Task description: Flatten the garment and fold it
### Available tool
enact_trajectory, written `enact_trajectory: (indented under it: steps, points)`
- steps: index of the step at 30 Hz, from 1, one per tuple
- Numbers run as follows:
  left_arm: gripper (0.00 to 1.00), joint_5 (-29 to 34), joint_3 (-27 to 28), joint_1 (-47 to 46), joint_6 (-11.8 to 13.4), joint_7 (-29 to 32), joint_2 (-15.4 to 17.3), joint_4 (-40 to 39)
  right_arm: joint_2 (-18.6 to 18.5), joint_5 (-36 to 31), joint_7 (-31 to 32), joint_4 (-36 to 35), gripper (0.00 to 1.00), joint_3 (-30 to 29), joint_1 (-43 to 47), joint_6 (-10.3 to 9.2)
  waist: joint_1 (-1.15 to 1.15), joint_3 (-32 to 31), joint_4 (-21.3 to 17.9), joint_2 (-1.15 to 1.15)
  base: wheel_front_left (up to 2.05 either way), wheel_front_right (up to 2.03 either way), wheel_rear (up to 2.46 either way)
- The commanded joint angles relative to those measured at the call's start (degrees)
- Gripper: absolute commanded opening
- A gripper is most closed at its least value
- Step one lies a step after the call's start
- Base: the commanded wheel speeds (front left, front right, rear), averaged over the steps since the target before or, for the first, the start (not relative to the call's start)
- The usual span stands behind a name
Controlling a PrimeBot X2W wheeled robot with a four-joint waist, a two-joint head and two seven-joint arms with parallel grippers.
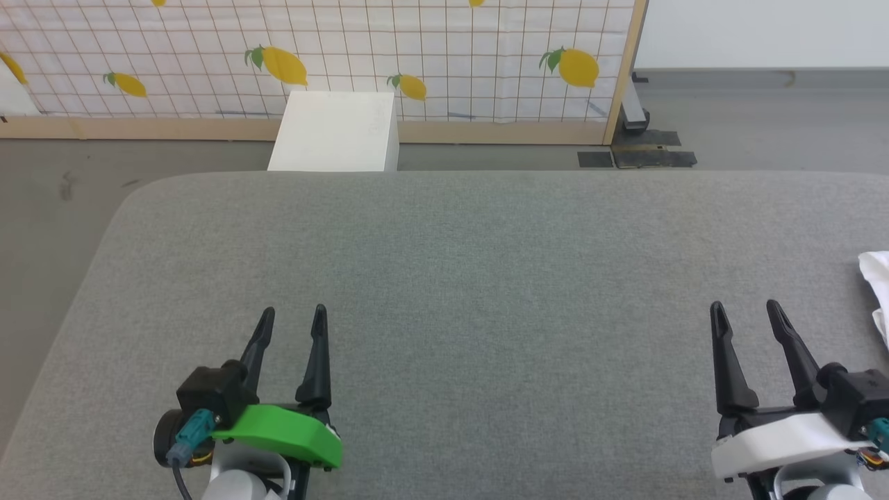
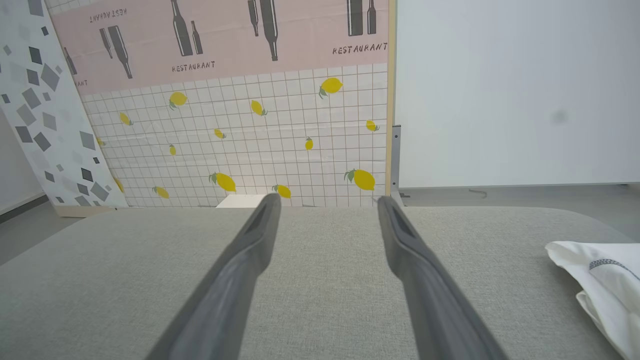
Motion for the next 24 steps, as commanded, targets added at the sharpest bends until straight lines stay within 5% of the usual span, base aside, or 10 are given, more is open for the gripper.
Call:
enact_trajectory:
  steps: [1,24]
  points:
    - [1.00,0.8,-0.3,0.9,0.0,-0.2,-0.3,-0.2,0.3,-0.7,-0.5,-0.2,1.00,-0.3,0.9,-0.10,0.01,-0.5,0.2,0.00,0.00,0.00,0.00]
    - [1.00,0.1,-2.4,1.2,1.1,-0.2,-0.3,0.6,0.8,1.2,-0.8,0.9,1.00,-1.9,3.3,-0.10,0.01,-0.7,0.6,0.00,0.00,0.00,0.00]
